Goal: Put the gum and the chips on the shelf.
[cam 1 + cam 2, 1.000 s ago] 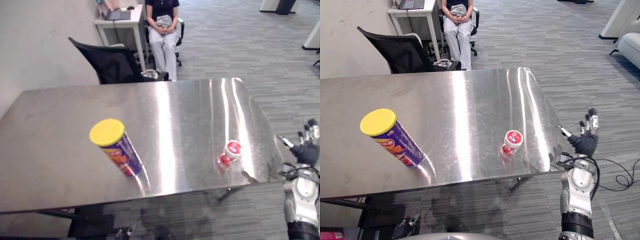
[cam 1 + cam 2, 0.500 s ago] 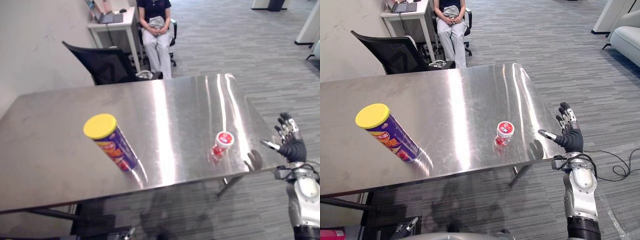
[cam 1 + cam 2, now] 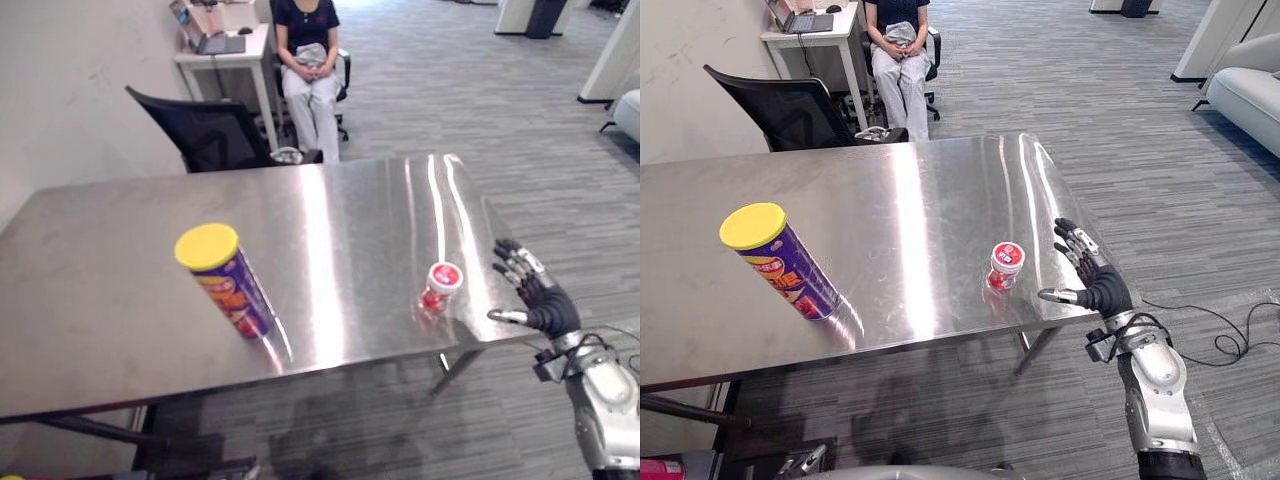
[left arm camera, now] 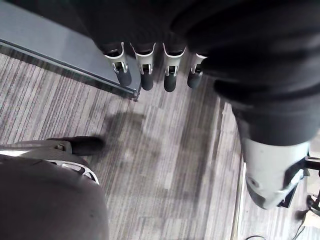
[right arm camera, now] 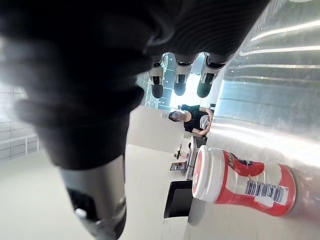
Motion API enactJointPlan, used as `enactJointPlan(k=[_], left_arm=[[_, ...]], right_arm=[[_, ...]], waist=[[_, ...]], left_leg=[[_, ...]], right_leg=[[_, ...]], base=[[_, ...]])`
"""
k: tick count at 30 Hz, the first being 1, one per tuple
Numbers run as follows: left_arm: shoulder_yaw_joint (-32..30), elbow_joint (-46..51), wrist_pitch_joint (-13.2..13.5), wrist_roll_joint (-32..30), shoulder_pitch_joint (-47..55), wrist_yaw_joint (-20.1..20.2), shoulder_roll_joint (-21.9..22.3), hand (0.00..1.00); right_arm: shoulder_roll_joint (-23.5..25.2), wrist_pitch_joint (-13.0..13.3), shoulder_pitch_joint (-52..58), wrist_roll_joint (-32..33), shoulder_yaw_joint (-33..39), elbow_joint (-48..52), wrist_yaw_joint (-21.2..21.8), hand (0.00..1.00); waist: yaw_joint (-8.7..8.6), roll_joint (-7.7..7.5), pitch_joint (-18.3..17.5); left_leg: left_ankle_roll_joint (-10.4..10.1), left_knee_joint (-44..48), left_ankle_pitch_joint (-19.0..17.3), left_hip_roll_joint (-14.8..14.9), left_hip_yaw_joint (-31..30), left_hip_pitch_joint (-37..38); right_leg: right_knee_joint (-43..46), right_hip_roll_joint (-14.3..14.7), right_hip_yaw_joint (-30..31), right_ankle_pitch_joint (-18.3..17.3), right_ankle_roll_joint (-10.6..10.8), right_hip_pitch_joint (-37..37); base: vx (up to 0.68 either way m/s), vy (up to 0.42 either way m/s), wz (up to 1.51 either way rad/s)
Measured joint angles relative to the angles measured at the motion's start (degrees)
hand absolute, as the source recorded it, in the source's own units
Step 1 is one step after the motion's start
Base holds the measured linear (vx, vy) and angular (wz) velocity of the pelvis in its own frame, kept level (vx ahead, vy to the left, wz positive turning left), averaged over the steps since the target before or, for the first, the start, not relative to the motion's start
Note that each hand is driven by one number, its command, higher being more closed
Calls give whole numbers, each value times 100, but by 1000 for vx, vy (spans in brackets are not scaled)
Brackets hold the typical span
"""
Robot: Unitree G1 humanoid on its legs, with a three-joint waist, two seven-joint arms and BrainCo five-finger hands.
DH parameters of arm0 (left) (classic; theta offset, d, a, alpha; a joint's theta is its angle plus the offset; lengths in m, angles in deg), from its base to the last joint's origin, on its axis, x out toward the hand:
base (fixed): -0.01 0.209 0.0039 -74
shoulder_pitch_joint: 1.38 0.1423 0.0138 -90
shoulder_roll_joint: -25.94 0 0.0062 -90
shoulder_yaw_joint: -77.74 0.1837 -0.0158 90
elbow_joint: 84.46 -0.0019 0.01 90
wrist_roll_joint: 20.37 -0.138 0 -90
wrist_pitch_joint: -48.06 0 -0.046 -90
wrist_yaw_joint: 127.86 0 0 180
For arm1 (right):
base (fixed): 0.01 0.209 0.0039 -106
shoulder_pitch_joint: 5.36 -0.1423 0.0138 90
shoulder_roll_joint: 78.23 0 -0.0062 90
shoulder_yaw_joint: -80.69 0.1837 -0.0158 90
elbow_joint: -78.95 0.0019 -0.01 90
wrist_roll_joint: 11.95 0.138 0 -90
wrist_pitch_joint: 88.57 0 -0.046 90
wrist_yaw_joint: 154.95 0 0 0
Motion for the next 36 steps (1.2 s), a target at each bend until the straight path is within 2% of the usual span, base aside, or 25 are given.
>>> enactJointPlan(k=[7, 16, 30, 36], left_arm=[[233, -42, 3, 0, -2, 1, 1, 0], [279, -76, 1, -1, 3, -2, 0, 0], [474, -65, -32, -169, -23, -5, -2, 0], [502, -65, -67, -210, -23, -8, 1, 0]], right_arm=[[-178, -63, -2, -8, -386, -97, -81, 0], [-173, -61, -88, -98, -623, -545, -362, 0], [-149, -53, -619, -251, -832, -1452, -678, 0], [-102, -39, -883, -265, -831, -1888, -867, 0]], waist=[[14, 73, -52], [24, 60, -64], [40, 72, -61], [46, 130, -36]], left_leg=[[4, -1, 6, 16, -15, 0], [6, -27, 56, 14, -89, -3], [7, -30, 71, 11, -183, -24], [0, -35, 76, 15, -219, -23]], right_leg=[[-2, 26, -10, -1, -2, 2], [6, 18, -59, -12, -19, 12], [-3, 26, -164, -9, -13, 69], [-13, 34, -206, -10, -15, 95]], base=[[0, 0, 0], [-11, 2, 2], [8, 1, 3], [6, -1, 1]])
